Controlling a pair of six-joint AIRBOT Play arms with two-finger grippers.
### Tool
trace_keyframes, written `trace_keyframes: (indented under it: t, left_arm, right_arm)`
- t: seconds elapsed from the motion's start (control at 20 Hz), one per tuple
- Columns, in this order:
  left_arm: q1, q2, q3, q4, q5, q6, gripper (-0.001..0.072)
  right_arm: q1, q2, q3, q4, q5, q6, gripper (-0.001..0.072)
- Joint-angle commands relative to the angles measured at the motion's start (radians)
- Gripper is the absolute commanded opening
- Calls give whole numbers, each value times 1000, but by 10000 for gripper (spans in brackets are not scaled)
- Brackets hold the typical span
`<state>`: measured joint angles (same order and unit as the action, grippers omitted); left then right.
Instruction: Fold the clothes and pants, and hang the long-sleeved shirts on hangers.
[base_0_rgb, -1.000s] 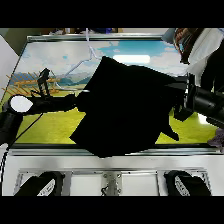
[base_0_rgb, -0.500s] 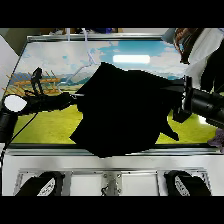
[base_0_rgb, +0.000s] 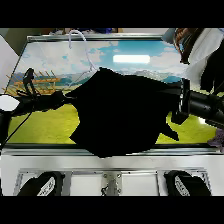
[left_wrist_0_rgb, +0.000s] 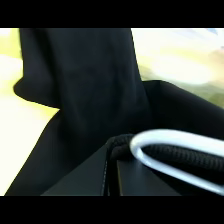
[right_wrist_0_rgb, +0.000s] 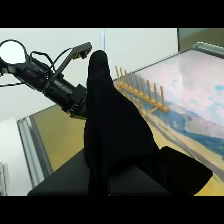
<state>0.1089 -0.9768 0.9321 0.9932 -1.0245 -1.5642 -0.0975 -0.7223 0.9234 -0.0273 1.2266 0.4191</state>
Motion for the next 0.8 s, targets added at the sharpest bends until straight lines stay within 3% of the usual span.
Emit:
trace_keyframes:
  t: [0.0, 0.3, 0.5, 0.75]
  left_arm:
    - [56, -1, 6, 9, -11, 24, 21]
    - [93, -1, 230, 9, -86, 61, 21]
    - [36, -17, 405, 38, -153, 100, 21]
    - [-50, -152, 675, 168, -378, 100, 21]
  right_arm:
    - [-1, 0, 0, 202, 5, 3, 16]
    - [0, 0, 0, 26, 16, 55, 16]
    - [-1, 0, 0, 13, 41, 61, 16]
    - [-1, 0, 0, -71, 70, 109, 16]
